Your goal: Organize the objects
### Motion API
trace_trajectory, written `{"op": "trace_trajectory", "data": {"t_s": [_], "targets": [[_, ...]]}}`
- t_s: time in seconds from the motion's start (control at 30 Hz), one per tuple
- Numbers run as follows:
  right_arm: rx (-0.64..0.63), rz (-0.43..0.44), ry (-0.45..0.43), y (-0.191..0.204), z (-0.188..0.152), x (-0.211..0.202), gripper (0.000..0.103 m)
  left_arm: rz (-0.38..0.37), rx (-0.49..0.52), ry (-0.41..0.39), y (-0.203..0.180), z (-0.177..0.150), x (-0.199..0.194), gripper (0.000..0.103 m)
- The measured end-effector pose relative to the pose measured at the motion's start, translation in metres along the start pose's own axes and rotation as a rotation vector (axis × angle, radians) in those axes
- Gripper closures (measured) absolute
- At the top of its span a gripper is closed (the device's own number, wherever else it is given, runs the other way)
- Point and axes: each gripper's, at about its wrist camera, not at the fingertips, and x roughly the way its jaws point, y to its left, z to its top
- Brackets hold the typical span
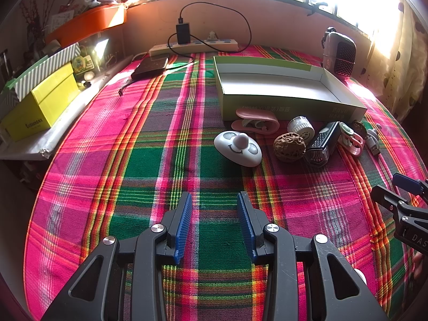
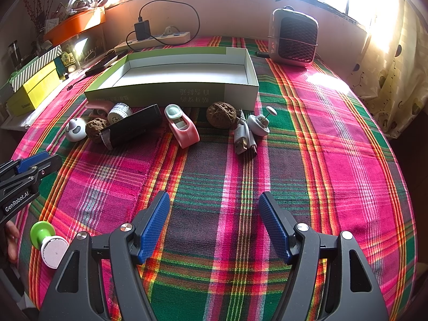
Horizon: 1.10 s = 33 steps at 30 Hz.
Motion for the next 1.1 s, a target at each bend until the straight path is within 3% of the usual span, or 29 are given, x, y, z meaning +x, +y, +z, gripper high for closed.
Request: {"op": "trace_trajectory", "data": {"t_s": [0.17,0.33,0.73,0.9,1.1], "targets": [[-0.02,0.017,0.0,-0.006,0.003,0.004,0.034,-0.036,0.017,-0.001,0.006,-0.003,-0.003,0.07],[-0.02,0.022,-0.001,-0.006,-0.002,-0.002,0.034,-0.129,-0.001,-0.001,0.01,-0.012,-0.019,0.07],[0.005,0.065,-0.081,-0.01,-0.016,-0.028,0.034,-0.33,0.104,-0.048,-0.018,-0.033,-0.076,0.069],[0.008,0.059,-0.096,-0.009,-0.02,-0.036,0.034,-0.347,0.116,-0.045,-0.028,-0.039,-0.083,0.066],[0.011,0.059,-0.102,-0.01,-0.027,-0.042,0.034,-0.295,0.144,-0.022,-0.04,-0.047,-0.077,0.066]]}}
